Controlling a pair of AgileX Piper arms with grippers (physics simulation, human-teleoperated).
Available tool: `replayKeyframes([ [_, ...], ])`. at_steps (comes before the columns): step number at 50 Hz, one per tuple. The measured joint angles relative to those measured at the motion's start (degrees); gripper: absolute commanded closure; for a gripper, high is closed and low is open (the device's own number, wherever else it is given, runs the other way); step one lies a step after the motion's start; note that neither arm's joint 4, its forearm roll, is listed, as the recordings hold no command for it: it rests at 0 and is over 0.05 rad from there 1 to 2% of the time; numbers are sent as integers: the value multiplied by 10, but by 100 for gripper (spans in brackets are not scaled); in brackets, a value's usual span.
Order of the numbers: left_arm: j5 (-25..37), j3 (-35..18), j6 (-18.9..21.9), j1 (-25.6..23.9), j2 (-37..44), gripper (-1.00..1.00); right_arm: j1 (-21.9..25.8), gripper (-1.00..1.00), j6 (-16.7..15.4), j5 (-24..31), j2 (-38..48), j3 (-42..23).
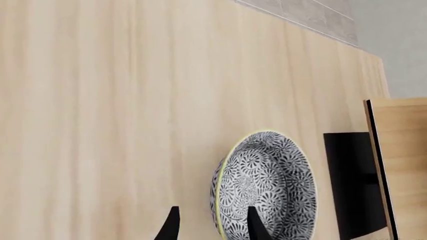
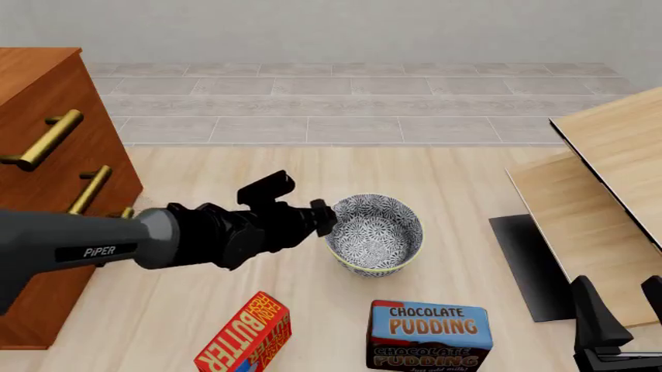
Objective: Close the top drawer of the cabinet and put the bowl on top of it.
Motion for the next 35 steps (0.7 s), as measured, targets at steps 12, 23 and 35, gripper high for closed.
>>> replayKeyframes([
  [12,-2,-9,-2,-4,14,-100,0,-100,0,0,0,0],
  [23,-2,-19,-4,-8,26,-100,0,-100,0,0,0,0],
  [35,-3,-30,-8,-13,43,-100,0,-100,0,0,0,0],
])
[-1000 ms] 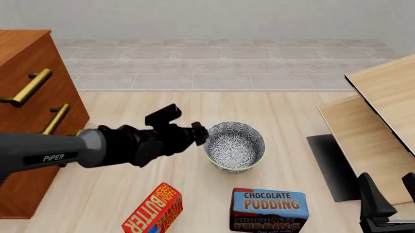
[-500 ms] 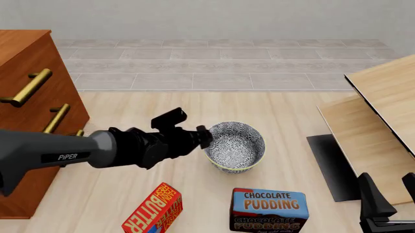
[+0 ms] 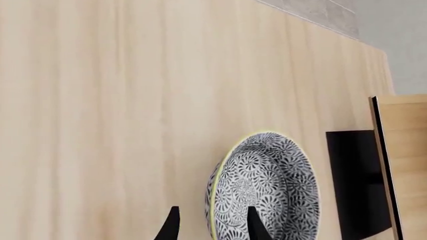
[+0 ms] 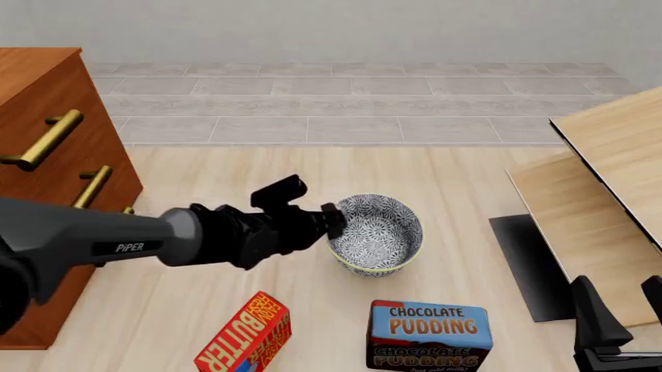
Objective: Close the top drawer of the cabinet and put the bowl on top of it.
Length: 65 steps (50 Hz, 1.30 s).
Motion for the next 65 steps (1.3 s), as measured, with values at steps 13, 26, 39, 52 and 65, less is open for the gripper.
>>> replayKeyframes([
  [13,-5,-9,-6,-4,20,-100,0,-100,0,0,0,0],
  [26,-16,-11,-17,-11,39,-100,0,-100,0,0,0,0],
  [39,-25,-13,-23,-16,56,-100,0,-100,0,0,0,0],
  [52,-30,-16,-26,-20,71,-100,0,-100,0,0,0,0],
  [65,-30,-20,-26,-19,78,100,0,-100,0,0,0,0],
])
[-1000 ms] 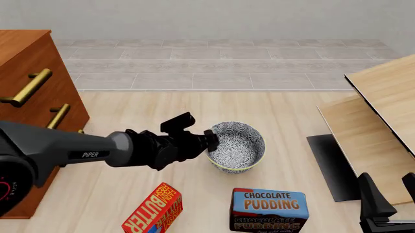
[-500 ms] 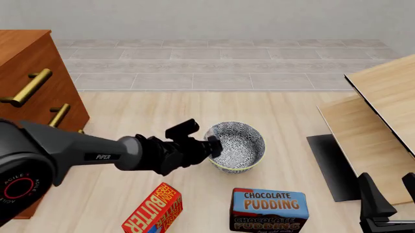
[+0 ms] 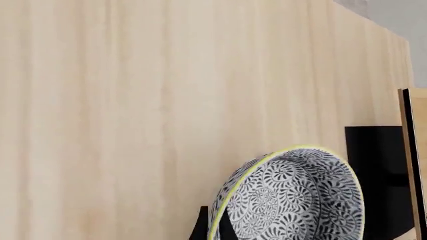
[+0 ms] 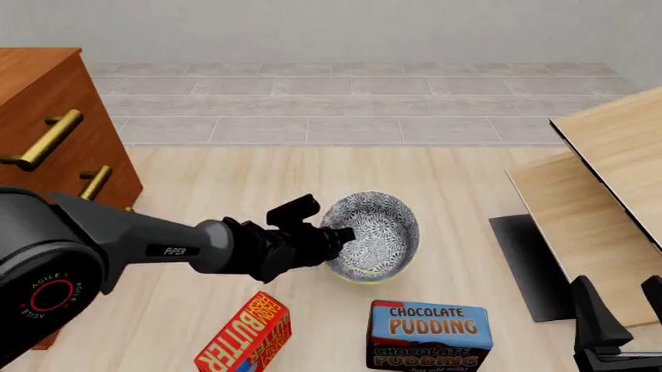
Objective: Close the top drawer of the cabinet and put the bowl on top of it.
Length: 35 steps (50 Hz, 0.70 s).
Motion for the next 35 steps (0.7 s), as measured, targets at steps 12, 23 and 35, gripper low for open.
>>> replayKeyframes([
  [12,10,1,3,3,-9,100,0,-100,0,0,0,0],
  [23,28,7,7,8,-48,100,0,-100,0,0,0,0],
  [35,52,19,6,11,-119,100,0,-100,0,0,0,0],
])
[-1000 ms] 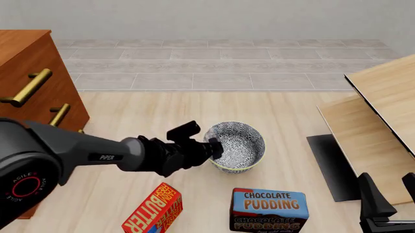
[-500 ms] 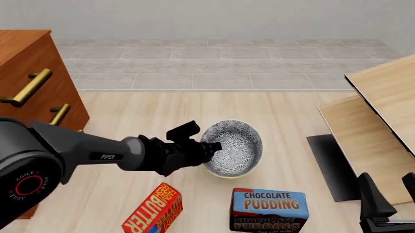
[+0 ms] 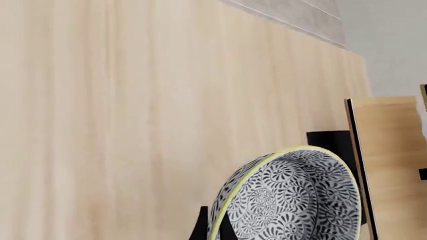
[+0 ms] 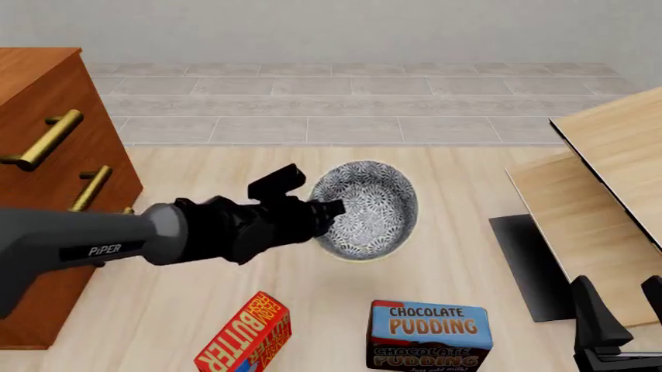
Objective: Close the top drawer of the cabinet and put the bowl on top of it.
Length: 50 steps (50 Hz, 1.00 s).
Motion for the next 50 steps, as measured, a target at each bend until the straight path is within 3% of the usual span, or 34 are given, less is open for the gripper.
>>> replayKeyframes([
  [50,211,17,15,52,-318,100,0,-100,0,0,0,0],
])
